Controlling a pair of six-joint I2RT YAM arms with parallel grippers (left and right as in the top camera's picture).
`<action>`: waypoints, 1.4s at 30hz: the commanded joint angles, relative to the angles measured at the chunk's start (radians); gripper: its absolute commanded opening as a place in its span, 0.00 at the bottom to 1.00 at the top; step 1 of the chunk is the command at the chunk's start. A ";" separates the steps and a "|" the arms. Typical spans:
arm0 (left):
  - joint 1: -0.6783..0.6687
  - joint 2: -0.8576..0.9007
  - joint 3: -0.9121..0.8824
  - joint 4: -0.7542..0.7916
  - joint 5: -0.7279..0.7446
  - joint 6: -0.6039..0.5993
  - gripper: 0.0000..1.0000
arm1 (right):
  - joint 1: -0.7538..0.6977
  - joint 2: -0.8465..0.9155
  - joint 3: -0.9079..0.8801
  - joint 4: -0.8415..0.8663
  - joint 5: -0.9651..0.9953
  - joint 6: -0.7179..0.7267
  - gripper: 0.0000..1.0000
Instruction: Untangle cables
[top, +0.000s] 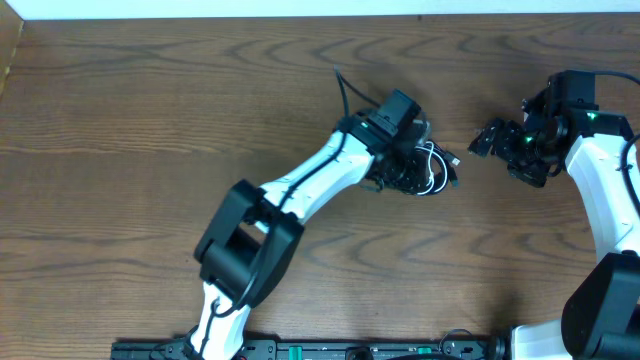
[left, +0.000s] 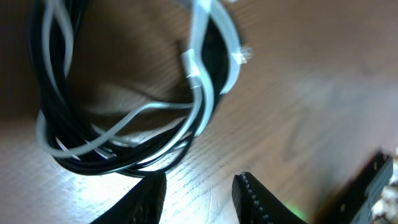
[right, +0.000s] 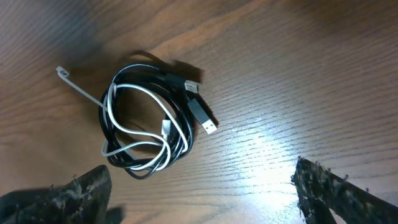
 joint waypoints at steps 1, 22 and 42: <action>-0.009 0.041 -0.003 -0.005 -0.073 -0.264 0.39 | 0.002 -0.003 0.015 -0.010 -0.005 -0.021 0.90; -0.018 0.137 -0.010 0.015 -0.296 -0.441 0.08 | 0.002 -0.003 0.014 -0.018 -0.006 -0.088 0.89; 0.095 -0.205 -0.010 0.008 -0.158 0.044 0.07 | 0.081 -0.003 0.015 0.061 -0.517 -0.341 0.72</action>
